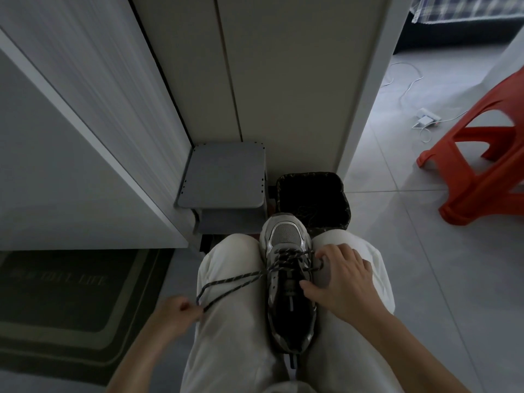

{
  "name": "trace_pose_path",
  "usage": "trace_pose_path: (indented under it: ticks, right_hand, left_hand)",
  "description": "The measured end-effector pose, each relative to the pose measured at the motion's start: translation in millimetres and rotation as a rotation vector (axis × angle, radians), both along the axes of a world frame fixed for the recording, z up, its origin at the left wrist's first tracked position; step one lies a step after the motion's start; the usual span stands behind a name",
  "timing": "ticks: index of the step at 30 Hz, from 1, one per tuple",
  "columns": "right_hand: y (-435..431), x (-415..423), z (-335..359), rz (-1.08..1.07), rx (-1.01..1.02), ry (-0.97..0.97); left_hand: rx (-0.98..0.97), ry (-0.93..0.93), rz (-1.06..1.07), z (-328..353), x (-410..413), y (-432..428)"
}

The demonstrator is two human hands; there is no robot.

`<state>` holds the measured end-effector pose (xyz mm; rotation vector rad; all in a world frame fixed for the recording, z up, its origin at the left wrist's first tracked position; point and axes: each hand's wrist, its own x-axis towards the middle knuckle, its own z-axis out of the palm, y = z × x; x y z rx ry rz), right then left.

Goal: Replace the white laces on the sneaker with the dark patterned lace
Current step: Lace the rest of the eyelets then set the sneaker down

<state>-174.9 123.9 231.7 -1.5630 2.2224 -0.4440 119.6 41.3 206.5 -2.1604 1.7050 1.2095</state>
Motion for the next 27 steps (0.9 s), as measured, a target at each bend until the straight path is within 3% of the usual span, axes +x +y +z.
trace_pose_path:
  ticks: [2, 5, 7, 9, 11, 14, 20, 27]
  right_hand:
    - [0, -6, 1, -0.010, 0.028, -0.096]
    - [-3, -15, 3, -0.009, 0.031, -0.152]
    - [-5, -15, 4, 0.025, 0.016, -0.156]
    - [-8, -12, 6, 0.035, -0.009, -0.235]
    - [-9, -5, 9, 0.044, -0.038, -0.270]
    - [-7, 2, 7, 0.061, -0.084, -0.264]
    - [-7, 4, -1, 0.089, 0.102, -0.254]
    - [-6, 1, -12, 0.028, 0.092, -0.319]
  left_hand:
    - [-0.071, -0.134, -0.142, 5, -14, 3]
    - [-0.380, -0.325, -0.300, 26, -39, 2]
    - [-0.627, -0.173, -0.364, 35, -64, 2]
    - [-0.748, 0.060, -0.512, 41, -95, 4]
    - [-0.715, 0.141, -0.636, 38, -122, 10]
    - [-0.691, 0.085, -0.665, 25, -140, 14]
    - [-0.597, 0.229, -0.522, 26, -140, 9]
    - [-0.464, 0.337, -0.350, 41, -94, 3]
